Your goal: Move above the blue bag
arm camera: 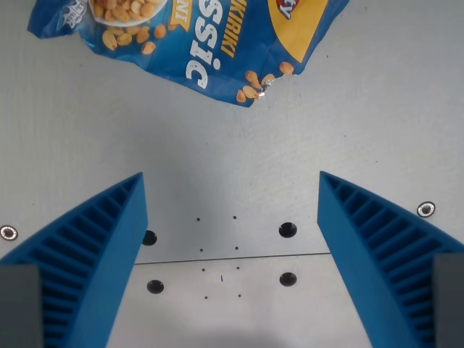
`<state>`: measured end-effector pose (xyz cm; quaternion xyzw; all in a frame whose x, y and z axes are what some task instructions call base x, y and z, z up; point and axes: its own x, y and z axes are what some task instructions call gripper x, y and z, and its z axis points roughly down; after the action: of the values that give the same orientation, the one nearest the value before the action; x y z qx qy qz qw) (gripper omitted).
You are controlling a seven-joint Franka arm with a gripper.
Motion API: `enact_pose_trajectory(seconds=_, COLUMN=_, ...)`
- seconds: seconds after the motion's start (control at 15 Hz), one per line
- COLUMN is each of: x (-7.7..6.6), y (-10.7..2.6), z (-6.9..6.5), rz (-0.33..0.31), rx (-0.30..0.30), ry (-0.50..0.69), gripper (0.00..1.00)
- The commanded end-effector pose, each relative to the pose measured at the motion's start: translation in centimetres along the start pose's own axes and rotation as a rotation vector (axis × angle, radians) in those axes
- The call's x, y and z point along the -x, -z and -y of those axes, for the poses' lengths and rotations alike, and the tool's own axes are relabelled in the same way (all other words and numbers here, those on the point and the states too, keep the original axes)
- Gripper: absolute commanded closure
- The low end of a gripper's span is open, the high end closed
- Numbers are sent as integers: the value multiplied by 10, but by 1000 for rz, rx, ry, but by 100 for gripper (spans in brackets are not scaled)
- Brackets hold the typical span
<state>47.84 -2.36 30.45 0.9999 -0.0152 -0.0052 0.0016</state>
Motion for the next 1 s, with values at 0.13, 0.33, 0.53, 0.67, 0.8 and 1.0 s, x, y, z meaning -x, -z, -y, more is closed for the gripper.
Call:
enact_pose_trajectory(seconds=0.13, x=0, y=2, z=0, rz=-4, rx=0, ry=0, gripper=0)
enact_pose_trajectory(seconds=0.33, x=0, y=2, z=0, rz=-4, rx=0, ry=0, gripper=0)
enact_pose_trajectory(seconds=0.53, x=-2, y=1, z=0, rz=-5, rx=0, ry=3, gripper=0)
enact_pose_trajectory(seconds=0.67, x=-3, y=-1, z=0, rz=-8, rx=0, ry=5, gripper=0)
enact_pose_trajectory(seconds=0.8, x=-6, y=-3, z=0, rz=-11, rx=0, ry=7, gripper=0)
enact_pose_trajectory(seconds=1.0, x=-12, y=-8, z=1, rz=-10, rx=0, ry=14, gripper=0)
